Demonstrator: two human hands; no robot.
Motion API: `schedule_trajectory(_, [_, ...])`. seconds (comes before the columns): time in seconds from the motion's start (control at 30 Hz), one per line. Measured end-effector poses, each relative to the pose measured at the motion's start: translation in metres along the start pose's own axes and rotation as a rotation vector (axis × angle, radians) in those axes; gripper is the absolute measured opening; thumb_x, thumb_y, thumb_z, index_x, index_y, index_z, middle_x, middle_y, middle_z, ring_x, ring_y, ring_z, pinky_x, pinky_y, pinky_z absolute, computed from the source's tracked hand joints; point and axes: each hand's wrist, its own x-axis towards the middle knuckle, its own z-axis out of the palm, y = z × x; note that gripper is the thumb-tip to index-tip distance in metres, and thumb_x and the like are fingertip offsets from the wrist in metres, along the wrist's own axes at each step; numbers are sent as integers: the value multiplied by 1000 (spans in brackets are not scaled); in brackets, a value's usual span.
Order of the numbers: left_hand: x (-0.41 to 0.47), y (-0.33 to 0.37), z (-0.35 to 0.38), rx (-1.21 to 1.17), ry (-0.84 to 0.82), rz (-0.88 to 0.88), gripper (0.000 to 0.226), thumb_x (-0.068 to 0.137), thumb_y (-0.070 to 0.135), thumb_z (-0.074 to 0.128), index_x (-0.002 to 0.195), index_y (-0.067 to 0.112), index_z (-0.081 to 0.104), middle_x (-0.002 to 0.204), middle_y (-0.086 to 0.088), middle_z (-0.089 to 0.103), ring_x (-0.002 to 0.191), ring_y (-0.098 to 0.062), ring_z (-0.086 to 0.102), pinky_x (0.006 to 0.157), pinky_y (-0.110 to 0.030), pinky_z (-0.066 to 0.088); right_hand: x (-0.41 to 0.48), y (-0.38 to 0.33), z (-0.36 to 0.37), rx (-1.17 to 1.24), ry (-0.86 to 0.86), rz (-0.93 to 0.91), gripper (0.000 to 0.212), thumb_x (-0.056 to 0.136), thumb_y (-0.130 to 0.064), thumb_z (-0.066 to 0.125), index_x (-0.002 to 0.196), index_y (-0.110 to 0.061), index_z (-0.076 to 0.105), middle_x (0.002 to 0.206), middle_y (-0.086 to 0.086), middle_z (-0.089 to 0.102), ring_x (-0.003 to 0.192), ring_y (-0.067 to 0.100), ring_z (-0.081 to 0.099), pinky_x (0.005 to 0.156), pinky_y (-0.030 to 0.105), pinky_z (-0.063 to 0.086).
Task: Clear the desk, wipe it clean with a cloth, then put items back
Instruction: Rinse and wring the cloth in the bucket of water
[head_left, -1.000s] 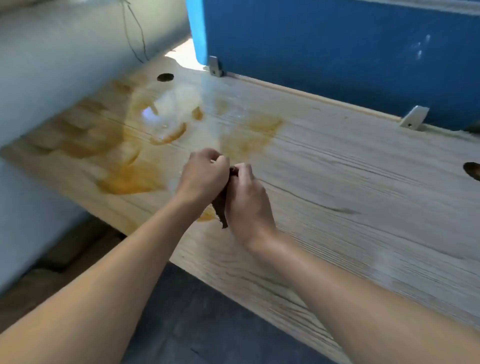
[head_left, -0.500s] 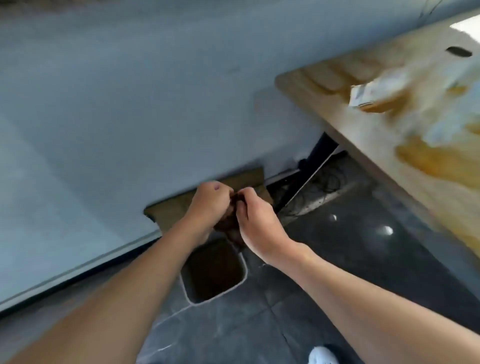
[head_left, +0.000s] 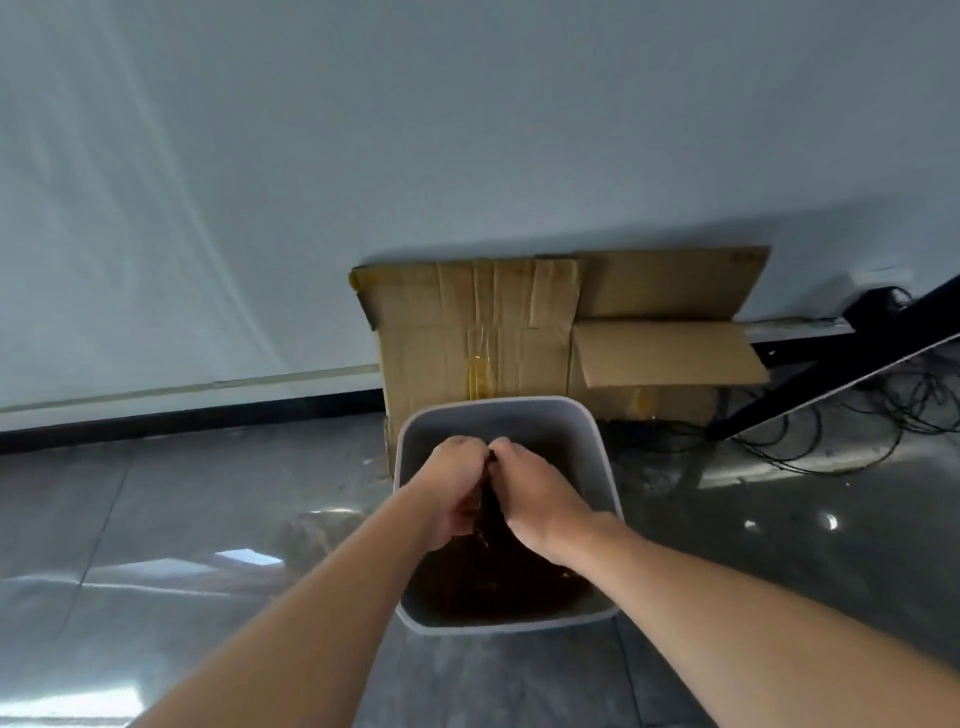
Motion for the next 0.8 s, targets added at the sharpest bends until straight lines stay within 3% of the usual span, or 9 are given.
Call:
schedule_trajectory(0.1, [53, -21, 9, 11, 41, 43, 23, 98, 26, 47, 112, 18, 64, 109, -10, 68, 102, -28, 62, 80, -40, 52, 28, 34, 28, -114, -25, -39, 15, 102, -24, 43, 113, -30, 51, 113, -7, 58, 102, 14, 58, 97, 40, 48])
schedule_trajectory(0.23, [97, -39, 23, 18, 69, 53, 25, 98, 21, 43, 109, 11, 63, 99, -8, 65, 89, -23, 59, 80, -36, 49, 54, 68, 52, -341, -126, -42, 42, 99, -30, 49, 139, -19, 38, 139, 10, 48, 126, 32, 50, 105, 49, 40])
schedule_trajectory(0.3, [113, -43, 29, -10, 82, 101, 28, 98, 16, 41, 113, 9, 64, 87, -10, 63, 72, -23, 58, 68, -28, 49, 64, 80, 59, -454, -184, 35, 57, 101, -42, 42, 150, -19, 23, 154, 13, 32, 141, 35, 34, 113, 56, 26])
schedule_trajectory(0.37, [127, -48, 33, -9, 101, 104, 39, 96, 16, 40, 122, 5, 66, 94, -11, 69, 74, -26, 62, 68, -29, 50, 66, 84, 64, -553, -265, 130, 77, 99, -53, 40, 157, -25, -1, 165, 11, 5, 151, 38, 7, 116, 64, 10])
schedule_trajectory(0.43, [130, -53, 34, -48, 49, 56, 43, 98, 19, 36, 124, 3, 66, 110, -13, 71, 90, -30, 65, 77, -35, 52, 73, 88, 69, -544, -271, 233, 99, 90, -58, 54, 157, -27, -12, 165, 10, -10, 150, 43, -3, 115, 65, 8])
schedule_trajectory(0.5, [125, -58, 33, -69, 38, 27, 39, 102, 19, 34, 108, 3, 68, 100, -15, 72, 86, -29, 63, 70, -38, 50, 78, 89, 74, -450, -297, 331, 111, 80, -60, 63, 157, -29, -10, 164, 9, -16, 149, 45, -3, 115, 66, 13])
schedule_trajectory(0.57, [122, -61, 31, -57, 9, 6, 33, 101, 20, 37, 98, 5, 67, 86, -13, 69, 78, -27, 61, 68, -39, 49, 77, 87, 75, -359, -338, 397, 106, 79, -60, 60, 159, -26, -2, 163, 17, -13, 149, 44, 2, 116, 64, 18])
schedule_trajectory(0.67, [114, -59, 30, 9, -53, -14, 31, 100, 25, 43, 104, 5, 67, 88, -14, 69, 83, -28, 61, 74, -37, 51, 63, 76, 67, -69, -233, 398, 58, 96, -37, 54, 147, -13, 40, 150, 20, 39, 137, 38, 39, 107, 49, 39])
schedule_trajectory(0.8, [106, -61, 27, 90, -108, -47, 37, 98, 38, 53, 112, 9, 70, 96, -15, 73, 86, -30, 66, 68, -36, 50, 52, 72, 58, 563, -98, 446, 39, 101, -12, 42, 137, 1, 50, 139, 28, 52, 129, 44, 50, 109, 47, 42])
